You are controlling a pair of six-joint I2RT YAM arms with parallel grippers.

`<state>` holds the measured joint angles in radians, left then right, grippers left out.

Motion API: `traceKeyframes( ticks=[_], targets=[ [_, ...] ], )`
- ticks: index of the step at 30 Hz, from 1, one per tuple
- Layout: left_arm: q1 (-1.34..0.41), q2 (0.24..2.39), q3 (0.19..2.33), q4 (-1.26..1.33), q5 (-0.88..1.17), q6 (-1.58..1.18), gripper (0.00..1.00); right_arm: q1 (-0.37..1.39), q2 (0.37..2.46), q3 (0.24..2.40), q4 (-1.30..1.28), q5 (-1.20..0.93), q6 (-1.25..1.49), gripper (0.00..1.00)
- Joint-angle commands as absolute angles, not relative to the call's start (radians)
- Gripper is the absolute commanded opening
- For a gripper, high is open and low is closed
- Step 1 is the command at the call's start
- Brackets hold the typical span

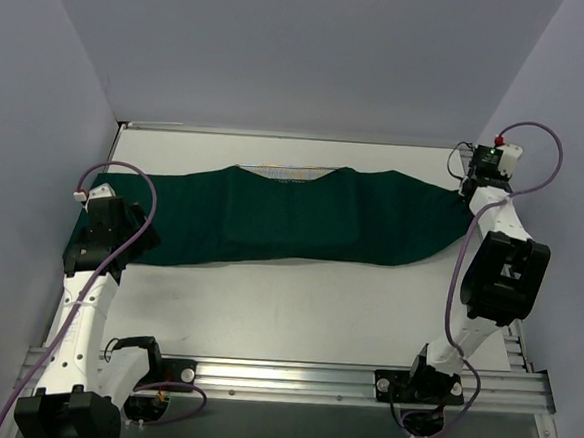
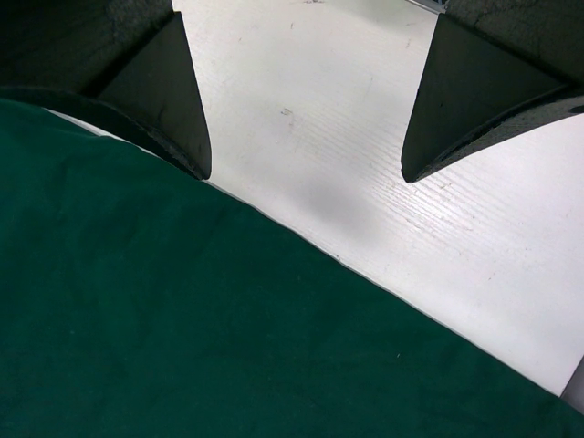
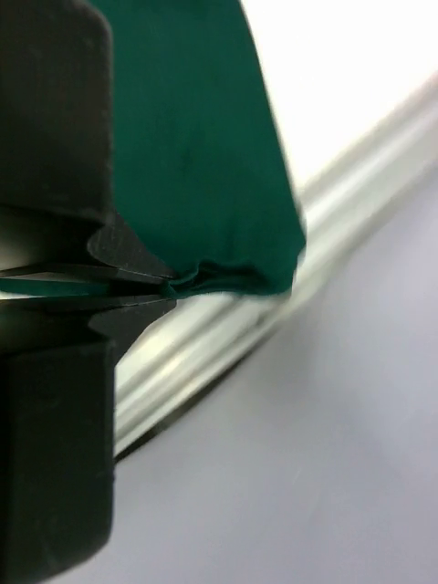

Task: Open and lay out the surgical kit
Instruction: Open the surgical kit at the center of the board.

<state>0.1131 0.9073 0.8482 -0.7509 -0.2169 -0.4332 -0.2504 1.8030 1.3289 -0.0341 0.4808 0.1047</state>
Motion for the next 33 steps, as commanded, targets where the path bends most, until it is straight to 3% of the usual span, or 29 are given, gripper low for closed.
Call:
traceKeyframes(
  ticks=[1, 7, 13, 25, 29, 33],
  targets=[
    [0.114, 0.91, 0.854, -0.718, -0.221, -0.428, 0.94, -0.089, 1.735, 1.417, -0.009, 0.269, 0.031, 0.0],
    [0.115, 0.913, 0.854, -0.716, -0.221, -0.428, 0.94, 0.217, 1.836, 1.525, -0.142, 0.049, -0.164, 0.0],
    [0.117, 0.91, 0.853, -0.716, -0.219, -0.428, 0.94, 0.272, 1.902, 1.519, -0.267, 0.084, -0.242, 0.0],
    [0.115, 0.905, 0.851, -0.716, -0.216, -0.426, 0.94, 0.005, 1.842, 1.479, -0.205, 0.294, 0.072, 0.0],
    [0.115, 0.905, 0.851, -0.718, -0.216, -0.426, 0.94, -0.101, 1.832, 1.511, -0.291, 0.409, 0.326, 0.0],
    [0.115, 0.899, 0.851, -0.721, -0.218, -0.428, 0.94, -0.267, 1.752, 1.436, -0.321, 0.303, 0.513, 0.0]
  ],
)
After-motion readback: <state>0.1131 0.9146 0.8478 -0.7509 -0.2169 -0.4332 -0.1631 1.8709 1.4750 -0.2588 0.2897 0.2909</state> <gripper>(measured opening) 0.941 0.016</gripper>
